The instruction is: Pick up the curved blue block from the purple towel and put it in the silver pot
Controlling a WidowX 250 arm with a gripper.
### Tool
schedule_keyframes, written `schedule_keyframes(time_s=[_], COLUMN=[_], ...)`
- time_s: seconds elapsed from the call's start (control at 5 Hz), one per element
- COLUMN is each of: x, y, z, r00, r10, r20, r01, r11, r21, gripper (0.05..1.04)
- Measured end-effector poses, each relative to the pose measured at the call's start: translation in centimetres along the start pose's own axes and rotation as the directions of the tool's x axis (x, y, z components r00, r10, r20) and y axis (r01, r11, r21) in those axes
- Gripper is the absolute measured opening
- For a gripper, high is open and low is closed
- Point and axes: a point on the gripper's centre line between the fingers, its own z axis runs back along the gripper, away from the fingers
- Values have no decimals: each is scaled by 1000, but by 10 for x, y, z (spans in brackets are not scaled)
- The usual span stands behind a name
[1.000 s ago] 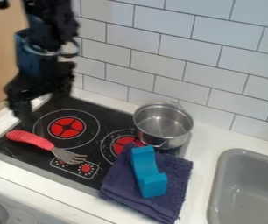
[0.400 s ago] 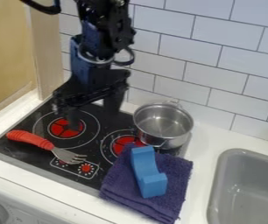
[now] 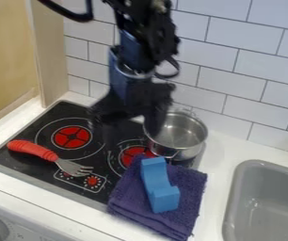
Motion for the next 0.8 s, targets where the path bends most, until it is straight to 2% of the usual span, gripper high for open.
schedule_keyframes(time_s=[0.2,0.8], x=[-8,-26], y=[-4,-8], z=[-3,-35], r00=[1000,989], r10=[-25,-121], r20=[-17,-89], r01=[25,125], r11=[1000,992], r21=[-4,36], gripper=[999,999])
